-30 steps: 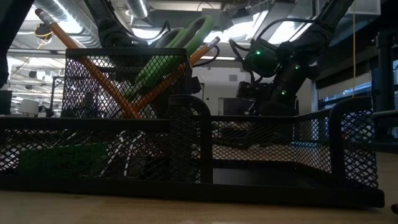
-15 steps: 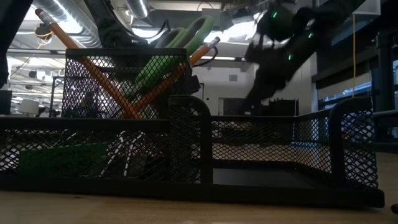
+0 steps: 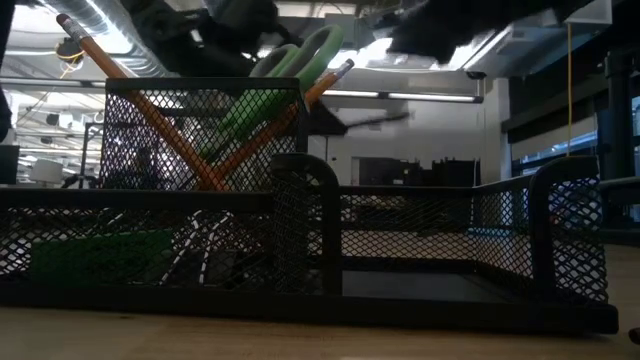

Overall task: Pick and place office supplies into organizer
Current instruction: Put the middle black pen into the black desk organizer

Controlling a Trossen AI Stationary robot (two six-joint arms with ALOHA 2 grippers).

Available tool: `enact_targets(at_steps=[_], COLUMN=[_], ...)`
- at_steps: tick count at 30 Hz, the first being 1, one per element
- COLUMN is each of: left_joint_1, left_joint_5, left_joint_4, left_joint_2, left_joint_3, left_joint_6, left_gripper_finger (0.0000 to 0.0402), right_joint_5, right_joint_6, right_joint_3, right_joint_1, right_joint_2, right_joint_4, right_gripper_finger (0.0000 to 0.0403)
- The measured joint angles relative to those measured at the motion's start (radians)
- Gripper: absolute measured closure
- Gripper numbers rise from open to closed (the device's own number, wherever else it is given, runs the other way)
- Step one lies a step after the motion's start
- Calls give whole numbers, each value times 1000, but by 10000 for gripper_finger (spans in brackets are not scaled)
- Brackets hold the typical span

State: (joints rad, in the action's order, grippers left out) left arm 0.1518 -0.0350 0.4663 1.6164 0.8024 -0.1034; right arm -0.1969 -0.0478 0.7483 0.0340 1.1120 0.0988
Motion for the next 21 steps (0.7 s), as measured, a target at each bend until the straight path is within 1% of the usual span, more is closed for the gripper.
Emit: enact_targets(at_steps=[2,5,8,10,16,21], left_joint_1=[-15,-51,-94,-119,-184,-222], left_joint_5=[16,62,65,64,60,12], left_joint_4=[88,269,438,508,530,548], left_joint_2=[-35,-64,-69,-68,-67,-67], left_joint_3=[-35,-87,-117,-125,-124,-124], left_joint_6=[-6,-15,-15,-12,18,29], left_gripper_finger=[372,372,372,372,372,372], right_joint_5=[-34,-39,-39,-39,-39,-37], right_joint_6=[-39,-89,-128,-143,-203,-214], right_joint_3=[0,1,2,2,2,2], right_joint_1=[43,96,139,156,189,204], right_joint_2=[-32,-67,-77,-72,-37,10], right_joint_4=[34,101,173,224,318,366], right_gripper_finger=[208,208,208,208,208,208])
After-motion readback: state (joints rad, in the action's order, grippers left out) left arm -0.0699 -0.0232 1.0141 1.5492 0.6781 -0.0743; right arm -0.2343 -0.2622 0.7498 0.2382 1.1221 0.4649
